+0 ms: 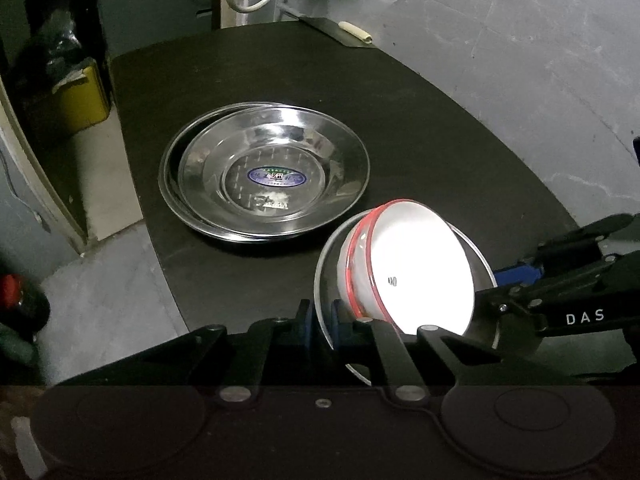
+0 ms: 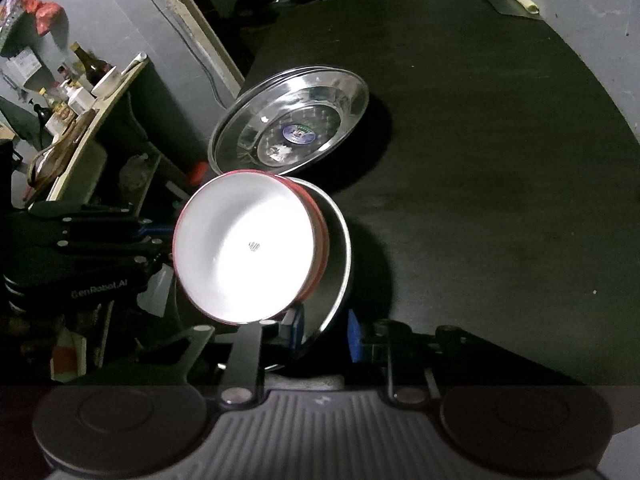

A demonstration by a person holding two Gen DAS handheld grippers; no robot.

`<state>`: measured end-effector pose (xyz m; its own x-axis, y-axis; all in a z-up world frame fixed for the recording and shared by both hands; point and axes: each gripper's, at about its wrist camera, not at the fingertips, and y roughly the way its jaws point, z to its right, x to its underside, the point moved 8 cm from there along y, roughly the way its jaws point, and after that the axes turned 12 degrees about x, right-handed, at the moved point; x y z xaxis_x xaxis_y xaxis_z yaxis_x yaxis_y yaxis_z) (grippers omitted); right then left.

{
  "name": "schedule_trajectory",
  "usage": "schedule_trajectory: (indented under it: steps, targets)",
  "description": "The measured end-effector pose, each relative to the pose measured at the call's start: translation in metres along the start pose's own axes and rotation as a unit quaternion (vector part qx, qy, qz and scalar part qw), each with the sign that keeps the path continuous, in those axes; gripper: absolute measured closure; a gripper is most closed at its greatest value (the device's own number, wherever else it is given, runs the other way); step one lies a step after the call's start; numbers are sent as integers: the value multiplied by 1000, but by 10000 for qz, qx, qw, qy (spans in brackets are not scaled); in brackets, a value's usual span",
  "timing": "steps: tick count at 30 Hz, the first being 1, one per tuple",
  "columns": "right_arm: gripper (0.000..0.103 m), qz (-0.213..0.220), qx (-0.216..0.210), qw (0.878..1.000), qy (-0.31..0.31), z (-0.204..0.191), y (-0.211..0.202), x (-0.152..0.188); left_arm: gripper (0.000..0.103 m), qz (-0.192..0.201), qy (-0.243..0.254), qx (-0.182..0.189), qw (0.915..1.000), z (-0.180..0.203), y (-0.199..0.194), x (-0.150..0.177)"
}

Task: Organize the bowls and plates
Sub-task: 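Close the left gripper on the bowl stack rim while the right gripper grips it too, then lift the bowl stack with both grippers and carry it over the steel plates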

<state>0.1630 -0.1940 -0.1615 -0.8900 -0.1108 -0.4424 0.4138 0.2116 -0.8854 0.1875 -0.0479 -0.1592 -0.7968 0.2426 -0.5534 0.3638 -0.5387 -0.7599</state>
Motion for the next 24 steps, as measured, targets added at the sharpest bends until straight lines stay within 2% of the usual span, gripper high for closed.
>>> schedule_trajectory:
  steps: [9, 24]
  targets:
    - [80, -9, 57, 10000, 12, 0, -1, 2, 94, 60, 48, -9, 10000, 3, -3, 0]
    - [81, 449, 75, 9985, 302, 12, -19, -9, 95, 417, 120, 122, 9990, 10, -12, -20]
